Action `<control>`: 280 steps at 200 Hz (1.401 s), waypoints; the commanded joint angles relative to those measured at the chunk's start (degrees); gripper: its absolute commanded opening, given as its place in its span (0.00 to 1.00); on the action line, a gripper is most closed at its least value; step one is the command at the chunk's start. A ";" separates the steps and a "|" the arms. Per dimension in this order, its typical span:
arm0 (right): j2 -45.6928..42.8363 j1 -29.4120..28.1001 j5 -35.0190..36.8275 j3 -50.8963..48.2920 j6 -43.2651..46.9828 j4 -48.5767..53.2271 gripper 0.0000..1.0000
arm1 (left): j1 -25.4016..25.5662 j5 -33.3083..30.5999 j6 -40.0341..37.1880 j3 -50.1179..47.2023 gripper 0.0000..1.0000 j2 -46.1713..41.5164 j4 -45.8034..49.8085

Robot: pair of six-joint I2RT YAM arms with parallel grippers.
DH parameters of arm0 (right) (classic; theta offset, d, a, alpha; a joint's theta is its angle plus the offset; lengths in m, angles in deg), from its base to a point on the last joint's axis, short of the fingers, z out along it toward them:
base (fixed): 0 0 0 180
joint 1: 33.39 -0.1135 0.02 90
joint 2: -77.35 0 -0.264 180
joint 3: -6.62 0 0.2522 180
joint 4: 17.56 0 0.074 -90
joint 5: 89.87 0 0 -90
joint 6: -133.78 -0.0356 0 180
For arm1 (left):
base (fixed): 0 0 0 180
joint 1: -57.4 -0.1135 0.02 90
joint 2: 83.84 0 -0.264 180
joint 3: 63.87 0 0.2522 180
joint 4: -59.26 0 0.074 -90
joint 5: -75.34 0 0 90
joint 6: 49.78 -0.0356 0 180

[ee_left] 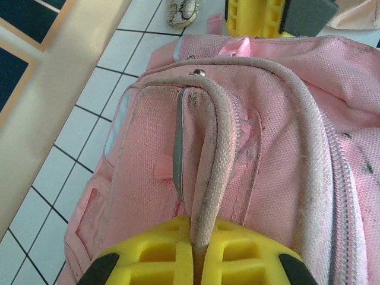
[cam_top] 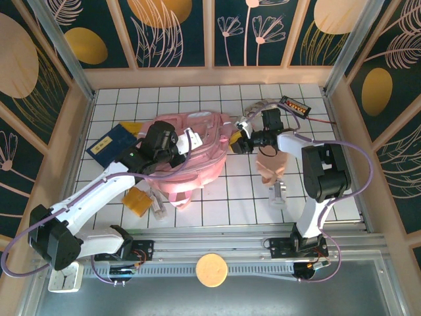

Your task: Pack the student bag

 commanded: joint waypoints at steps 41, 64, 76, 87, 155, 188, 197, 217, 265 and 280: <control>-1.59 -0.48 -5.14 -0.55 -2.96 0.16 0.10 | -0.31 0.67 1.61 4.08 0.00 -0.23 -6.30; -3.55 -0.50 -5.51 -3.52 -5.80 -3.33 0.00 | -0.33 0.74 1.65 3.95 0.00 0.04 -6.35; -4.52 -0.35 -5.57 -5.34 -8.09 -6.10 0.00 | -0.32 0.59 1.47 3.65 0.00 -0.27 -6.41; -5.30 -0.05 -6.71 -6.94 -11.06 -9.54 0.00 | -0.37 0.49 1.48 3.42 0.00 -0.65 -6.35; -9.76 -1.67 -5.76 -11.48 -15.85 -15.48 0.00 | -0.37 -3.20 -0.40 4.39 0.00 1.30 -2.22; -12.00 -3.64 -3.20 -8.05 -3.76 5.92 0.00 | -0.33 -7.58 -1.64 2.98 0.00 2.16 -3.77; -12.45 -3.58 -3.97 -7.86 -2.48 9.51 0.00 | -0.33 -8.60 -1.95 2.41 0.00 2.23 -4.75; -13.36 -3.93 -5.32 -7.52 -0.95 14.89 0.00 | -0.37 -10.32 -2.11 1.08 0.00 2.43 -6.86; -13.41 -5.15 -14.31 -4.90 -0.88 24.79 0.00 | -0.14 -10.36 2.26 3.16 0.00 6.12 -8.45; -13.40 -5.29 -15.73 -4.77 0.76 29.32 0.00 | -0.07 -12.46 3.03 2.63 0.00 6.48 -10.20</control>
